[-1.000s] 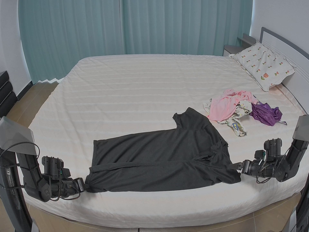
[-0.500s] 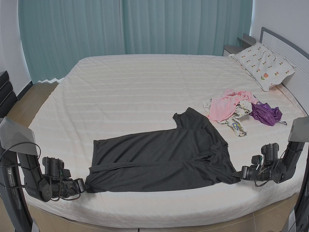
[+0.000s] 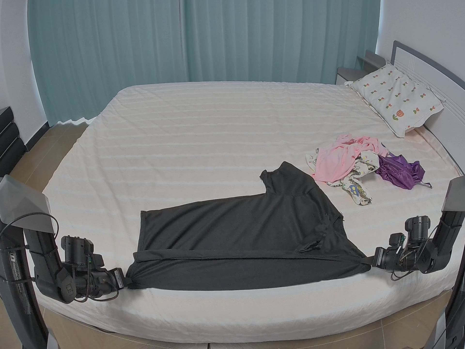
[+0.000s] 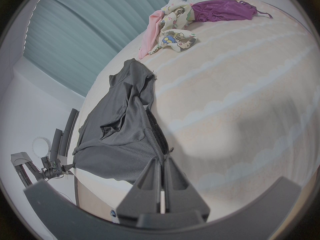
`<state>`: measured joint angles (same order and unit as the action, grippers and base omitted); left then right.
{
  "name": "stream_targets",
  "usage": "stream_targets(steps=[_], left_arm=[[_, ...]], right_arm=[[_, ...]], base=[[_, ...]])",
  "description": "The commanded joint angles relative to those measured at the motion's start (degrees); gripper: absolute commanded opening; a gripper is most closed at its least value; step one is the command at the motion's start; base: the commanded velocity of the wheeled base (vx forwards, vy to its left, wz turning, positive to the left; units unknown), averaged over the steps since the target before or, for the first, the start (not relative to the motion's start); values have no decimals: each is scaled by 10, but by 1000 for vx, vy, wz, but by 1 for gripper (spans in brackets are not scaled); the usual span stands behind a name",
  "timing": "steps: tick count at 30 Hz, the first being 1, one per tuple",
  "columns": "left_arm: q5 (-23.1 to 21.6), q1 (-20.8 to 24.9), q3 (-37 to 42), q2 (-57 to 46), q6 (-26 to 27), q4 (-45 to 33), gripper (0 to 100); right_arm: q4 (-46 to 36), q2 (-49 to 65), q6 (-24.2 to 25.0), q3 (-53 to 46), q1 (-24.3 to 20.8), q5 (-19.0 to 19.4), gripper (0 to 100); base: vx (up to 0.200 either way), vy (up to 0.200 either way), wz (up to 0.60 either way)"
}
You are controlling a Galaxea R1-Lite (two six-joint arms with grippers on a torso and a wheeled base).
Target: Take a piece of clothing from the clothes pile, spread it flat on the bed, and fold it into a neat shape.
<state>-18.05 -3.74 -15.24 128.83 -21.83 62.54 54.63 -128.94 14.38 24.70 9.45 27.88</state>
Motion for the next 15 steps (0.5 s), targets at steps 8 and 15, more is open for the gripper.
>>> stream_targets(steps=[8,15], left_arm=[[2,-1,11,-4,30,-3,100],[3,-7,4,-9,23,1,100]], right_arm=[[1,-3,0,2,4,1,0],[13,11,6,4,2,3,100]], base=[[0,0,0],[0,0,0]])
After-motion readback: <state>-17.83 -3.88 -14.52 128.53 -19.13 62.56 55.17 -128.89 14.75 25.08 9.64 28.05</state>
